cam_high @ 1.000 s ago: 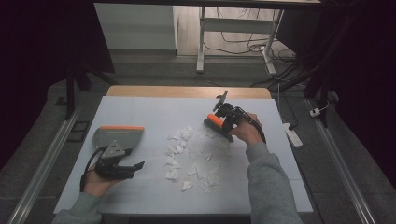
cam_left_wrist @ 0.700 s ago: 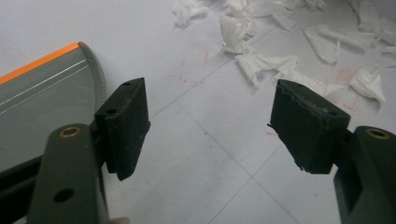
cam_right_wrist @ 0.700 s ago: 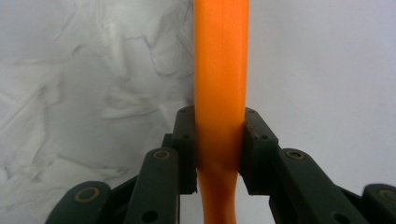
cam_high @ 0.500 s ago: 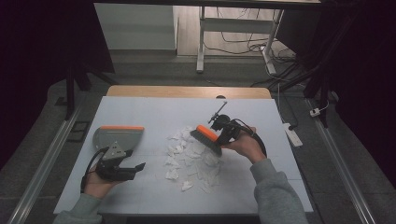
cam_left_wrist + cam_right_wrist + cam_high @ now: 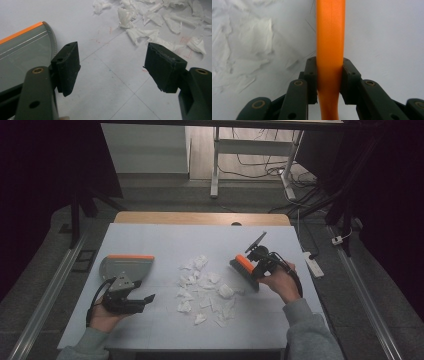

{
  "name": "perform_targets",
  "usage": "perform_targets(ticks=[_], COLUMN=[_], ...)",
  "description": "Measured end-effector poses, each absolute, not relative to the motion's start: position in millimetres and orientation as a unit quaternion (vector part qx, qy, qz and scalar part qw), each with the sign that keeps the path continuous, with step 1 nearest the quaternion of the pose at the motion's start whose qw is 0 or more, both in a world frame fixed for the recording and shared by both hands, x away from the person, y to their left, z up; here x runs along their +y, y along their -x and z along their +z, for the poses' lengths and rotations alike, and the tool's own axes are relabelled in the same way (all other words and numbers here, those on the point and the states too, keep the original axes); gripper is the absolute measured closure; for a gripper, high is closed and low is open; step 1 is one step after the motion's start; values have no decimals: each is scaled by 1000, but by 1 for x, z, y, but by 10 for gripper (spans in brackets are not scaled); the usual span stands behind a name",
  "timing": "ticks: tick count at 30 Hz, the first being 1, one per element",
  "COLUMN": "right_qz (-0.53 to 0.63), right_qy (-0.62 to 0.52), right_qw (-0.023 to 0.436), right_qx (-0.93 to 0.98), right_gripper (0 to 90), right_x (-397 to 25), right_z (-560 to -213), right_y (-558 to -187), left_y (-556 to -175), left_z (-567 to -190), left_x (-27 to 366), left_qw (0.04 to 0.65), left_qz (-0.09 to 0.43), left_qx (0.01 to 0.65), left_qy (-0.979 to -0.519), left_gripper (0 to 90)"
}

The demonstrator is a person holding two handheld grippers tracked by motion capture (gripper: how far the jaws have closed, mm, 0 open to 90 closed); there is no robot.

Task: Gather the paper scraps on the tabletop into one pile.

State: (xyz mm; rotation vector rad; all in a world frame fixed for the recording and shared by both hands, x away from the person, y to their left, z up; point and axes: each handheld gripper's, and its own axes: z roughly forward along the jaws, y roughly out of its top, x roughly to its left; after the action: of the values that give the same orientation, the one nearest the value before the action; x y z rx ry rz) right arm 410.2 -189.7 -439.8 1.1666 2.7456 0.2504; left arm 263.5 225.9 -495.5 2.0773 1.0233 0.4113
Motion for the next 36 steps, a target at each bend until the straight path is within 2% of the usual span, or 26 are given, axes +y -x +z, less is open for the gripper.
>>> perform_targets(ticks=[7,12,19,23,31,36], right_qz=[106,170,223,240,186,150], right_qy=[-374,-369,-384,-361,-289,-258], right_qw=[45,-6,72,110,150,154], right_qx=[920,914,893,894,927,942], right_gripper=[707,706,706,705,705,706], right_x=[-164,-158,-167,-157,-105,-81], right_z=[-445,-439,-413,-408,-420,-434], right_y=[-399,-401,-411,-423,-468,-495], left_y=[-263,-263,-264,-264,-264,-264], left_z=[-495,-496,-496,-496,-496,-496], left_x=[225,226,225,225,229,232], left_qw=[383,385,384,384,388,389], left_qz=[161,161,161,162,160,161], left_qx=[400,401,401,400,404,406], left_qy=[-817,-816,-816,-816,-813,-811], left_gripper=[292,292,292,293,294,293])
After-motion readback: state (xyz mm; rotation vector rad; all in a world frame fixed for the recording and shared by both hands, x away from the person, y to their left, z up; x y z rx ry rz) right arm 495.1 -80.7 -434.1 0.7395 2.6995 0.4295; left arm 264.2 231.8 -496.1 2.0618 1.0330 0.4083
